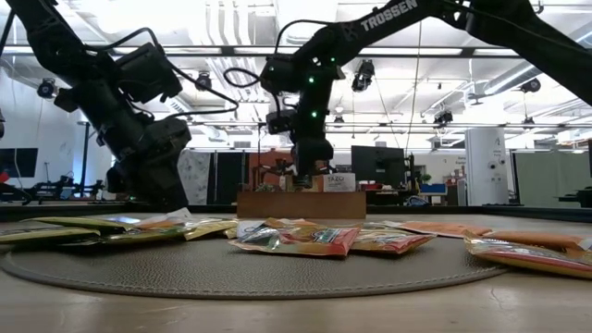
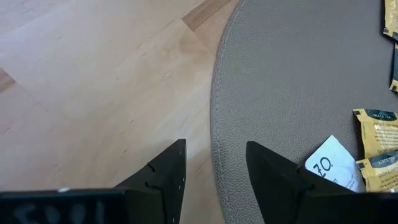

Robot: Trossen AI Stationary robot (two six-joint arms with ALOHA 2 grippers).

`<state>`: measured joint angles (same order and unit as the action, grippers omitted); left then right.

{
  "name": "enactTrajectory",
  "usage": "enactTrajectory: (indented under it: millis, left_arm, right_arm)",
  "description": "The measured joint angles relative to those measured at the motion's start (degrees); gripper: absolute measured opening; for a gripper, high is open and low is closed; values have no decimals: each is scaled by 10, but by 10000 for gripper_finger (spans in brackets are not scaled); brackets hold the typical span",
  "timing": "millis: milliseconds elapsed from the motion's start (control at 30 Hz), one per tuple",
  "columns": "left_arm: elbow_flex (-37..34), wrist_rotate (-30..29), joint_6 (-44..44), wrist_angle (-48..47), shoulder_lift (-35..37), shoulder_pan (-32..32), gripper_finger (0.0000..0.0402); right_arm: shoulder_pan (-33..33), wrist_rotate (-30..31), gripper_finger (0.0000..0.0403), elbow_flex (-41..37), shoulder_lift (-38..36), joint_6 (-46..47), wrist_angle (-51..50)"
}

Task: Pick & Place Tea
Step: Put the orange tea bag into the middle compartment of the wooden organizer

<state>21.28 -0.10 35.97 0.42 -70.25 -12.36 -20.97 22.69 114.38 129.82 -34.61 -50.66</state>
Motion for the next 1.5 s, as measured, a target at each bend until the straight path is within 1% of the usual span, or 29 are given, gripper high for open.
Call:
enactTrajectory:
  millis: [167,267,333,467,533,633,700,833,1000,1167,1333,1433,1500]
  left_arm:
    - [0,0,-1,-5,0,0,162]
    - [0,1,-1,-6,3,0,162]
    - [2,7,0,-15,12,1,162]
    - [17,7,-4,-70,46,2,162]
    - [26,5,-14,-101,66,1,162]
    - [32,3,-23,-129,97,1,162]
    - [32,2,-25,-135,115,1,162]
    - [30,1,-26,-151,144,1,162]
    - [29,2,-35,-181,169,2,162]
    - [29,2,-44,-196,188,10,162]
    - [29,10,-23,-199,203,28,162]
    - [29,38,7,-207,208,37,162]
    - [28,61,30,-220,209,44,162]
  right_arm:
    - [4,-1,138,40,0,7,-22]
    - [5,-18,142,72,0,55,-36]
    - [4,-58,143,94,0,110,-51]
    - [-3,-187,144,127,-1,233,-92]
    - [-5,-243,143,137,-1,286,-121]
    - [3,-320,139,145,-1,339,-162]
    - [21,-349,134,145,-1,356,-187]
    - [71,-349,124,134,-1,362,-232]
    - [131,-342,111,94,-7,398,-225]
    - [190,-251,100,7,-47,479,-124]
    - [230,-153,89,-105,-117,560,-16]
    - [246,-99,83,-171,-163,620,-6]
    - [256,-77,79,-211,-194,656,-3]
